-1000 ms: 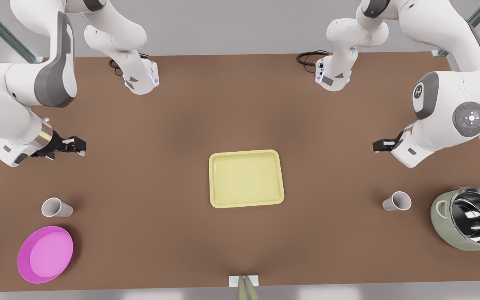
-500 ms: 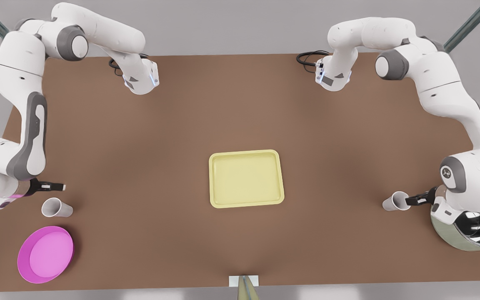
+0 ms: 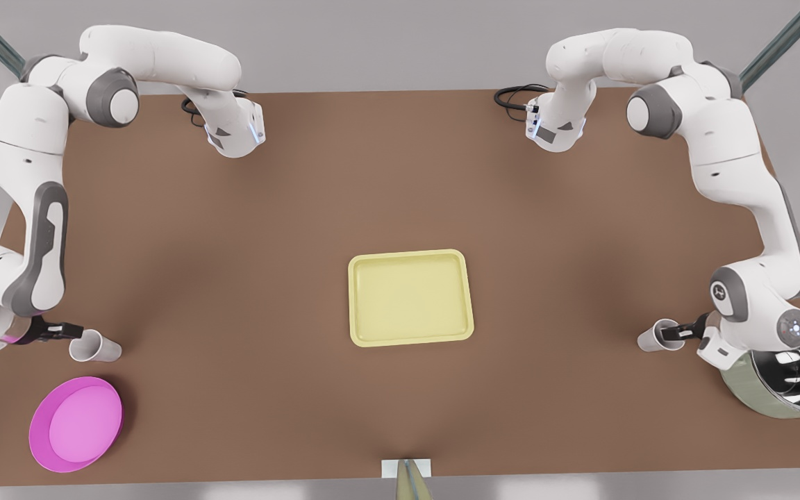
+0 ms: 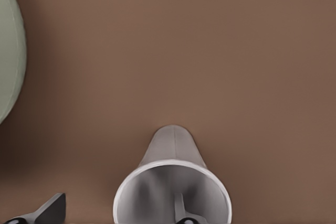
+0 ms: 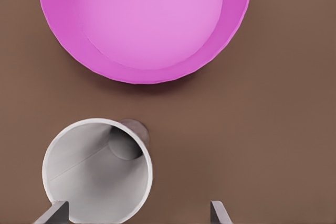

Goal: Use both arms to respectively pick up the white IKEA cups from the middle-left and middle-right positions, then place the white IKEA cups onto the middle-middle tray, ensuring that the cups remain upright and do not tip over

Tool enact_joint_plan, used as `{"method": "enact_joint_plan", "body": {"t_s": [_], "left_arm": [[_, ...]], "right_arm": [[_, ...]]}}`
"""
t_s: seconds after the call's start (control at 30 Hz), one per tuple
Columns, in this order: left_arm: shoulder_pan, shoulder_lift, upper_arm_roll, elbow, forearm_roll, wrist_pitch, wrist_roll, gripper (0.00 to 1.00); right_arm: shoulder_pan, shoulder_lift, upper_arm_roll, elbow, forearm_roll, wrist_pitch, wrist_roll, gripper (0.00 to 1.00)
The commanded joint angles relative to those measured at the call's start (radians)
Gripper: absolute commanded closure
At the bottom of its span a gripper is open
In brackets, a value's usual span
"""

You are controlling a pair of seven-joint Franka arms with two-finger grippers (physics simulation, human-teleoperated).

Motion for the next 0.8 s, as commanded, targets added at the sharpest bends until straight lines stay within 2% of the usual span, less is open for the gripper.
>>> {"method": "enact_joint_plan", "body": {"t_s": [0.0,0.03,0.07,0.1,0.13,0.17,0.2,0.3,0.43,0.47,0.5,0.57,0.63,0.7,0.77], "left_arm": [[-0.002,0.001,0.0,0.0,-0.002,0.016,0.047,0.11],[-0.002,0.001,0.0,0.0,-0.002,0.016,0.047,0.32],[-0.002,0.001,0.0,0.0,-0.003,0.015,0.036,0.48],[-0.001,-0.001,0.0,0.0,-0.005,0.015,0.016,0.55],[-0.002,-0.001,-0.002,0.0,-0.008,0.013,-0.01,0.69],[-0.002,0.001,-0.002,0.0,-0.017,0.012,-0.011,0.76],[-0.002,0.001,-0.002,0.002,-0.017,0.01,-0.013,0.79],[-0.004,-0.007,-0.006,0.002,-0.017,0.01,-0.066,0.79],[-0.111,-0.166,-0.009,-0.081,-0.006,0.009,-0.23,0.79],[-0.181,-0.199,-0.008,-0.105,-0.014,0.001,-0.247,0.79],[-0.269,-0.199,-0.009,-0.089,-0.009,-0.085,-0.397,0.79],[-0.329,-0.199,-0.139,-0.023,-0.011,-0.179,-0.757,0.79],[-0.341,-0.183,-0.297,-0.023,-0.009,-0.15,-0.953,0.79],[-0.43,-0.179,-0.314,-0.023,-0.005,-0.134,-1.003,0.79],[-0.459,-0.157,-0.316,-0.026,-0.006,-0.084,-1.085,0.79]], "right_arm": [[-0.01,0.021,0.001,0.002,0.004,0.078,-0.158,0.0],[-0.011,0.027,0.001,0.002,0.005,0.09,-0.158,0.0],[-0.014,0.034,0.001,0.003,0.005,0.097,-0.158,0.0],[-0.016,0.037,0.001,0.003,0.007,0.103,-0.157,0.0],[-0.016,0.045,0.001,0.003,0.019,0.104,-0.157,0.0],[-0.018,0.051,0.001,0.003,0.027,0.106,-0.157,0.0],[-0.018,0.054,0.001,0.003,0.028,0.106,-0.157,0.0],[-0.018,0.067,0.001,0.002,0.036,0.106,-0.155,0.0],[-0.018,0.085,0.003,0.0,0.036,0.115,-0.155,0.0],[-0.018,0.085,0.003,0.0,0.036,0.115,-0.155,0.08],[-0.018,0.087,0.003,-0.001,0.034,0.115,-0.157,0.21],[-0.018,0.085,0.003,-0.001,0.034,0.113,-0.171,0.39],[-0.016,0.084,0.006,-0.001,0.033,0.113,-0.192,0.47],[-0.016,0.08,0.007,-0.001,0.03,0.113,-0.197,0.55],[-0.014,0.074,0.009,-0.001,0.03,0.113,-0.266,0.79]]}}
